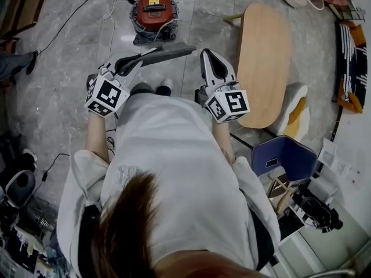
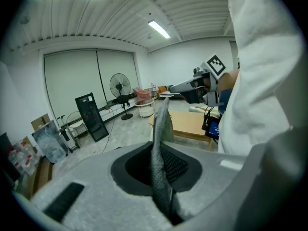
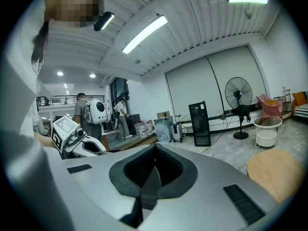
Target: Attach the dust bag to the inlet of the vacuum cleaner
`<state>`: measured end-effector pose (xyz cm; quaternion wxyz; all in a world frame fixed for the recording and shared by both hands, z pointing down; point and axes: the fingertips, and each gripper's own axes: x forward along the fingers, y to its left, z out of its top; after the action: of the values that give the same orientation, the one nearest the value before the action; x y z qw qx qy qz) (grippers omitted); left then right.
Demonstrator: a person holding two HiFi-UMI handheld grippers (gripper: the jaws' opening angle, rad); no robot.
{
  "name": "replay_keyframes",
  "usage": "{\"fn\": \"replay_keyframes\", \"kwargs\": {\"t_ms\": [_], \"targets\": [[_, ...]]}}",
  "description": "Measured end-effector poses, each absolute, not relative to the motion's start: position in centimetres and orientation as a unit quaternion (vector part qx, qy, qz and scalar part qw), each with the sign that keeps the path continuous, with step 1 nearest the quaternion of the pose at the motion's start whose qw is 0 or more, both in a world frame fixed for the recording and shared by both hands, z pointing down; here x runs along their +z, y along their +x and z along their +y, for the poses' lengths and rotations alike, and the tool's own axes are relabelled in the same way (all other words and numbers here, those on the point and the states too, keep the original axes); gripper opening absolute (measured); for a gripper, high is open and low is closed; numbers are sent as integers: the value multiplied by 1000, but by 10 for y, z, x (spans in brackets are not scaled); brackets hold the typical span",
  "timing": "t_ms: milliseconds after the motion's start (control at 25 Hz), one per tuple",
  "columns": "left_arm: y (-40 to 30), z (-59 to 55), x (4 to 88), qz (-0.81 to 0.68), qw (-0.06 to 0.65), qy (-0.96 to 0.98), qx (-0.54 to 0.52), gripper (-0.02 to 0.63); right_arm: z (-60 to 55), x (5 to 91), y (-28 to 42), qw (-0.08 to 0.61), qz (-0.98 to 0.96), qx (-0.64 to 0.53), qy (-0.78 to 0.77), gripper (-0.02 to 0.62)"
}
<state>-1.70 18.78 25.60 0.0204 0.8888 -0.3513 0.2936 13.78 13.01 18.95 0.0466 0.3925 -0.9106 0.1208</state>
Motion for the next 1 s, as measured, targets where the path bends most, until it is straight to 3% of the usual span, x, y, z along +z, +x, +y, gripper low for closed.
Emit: {"fn": "replay_keyframes", "kwargs": {"t_ms": [400, 1000], "targets": [[12, 157, 264, -333, 28, 896, 293, 38, 105, 207, 164, 40, -897, 150, 414, 2], [-21, 68, 290, -278, 58, 908, 307, 38, 2, 210, 113, 73, -884, 160, 433, 2]]}}
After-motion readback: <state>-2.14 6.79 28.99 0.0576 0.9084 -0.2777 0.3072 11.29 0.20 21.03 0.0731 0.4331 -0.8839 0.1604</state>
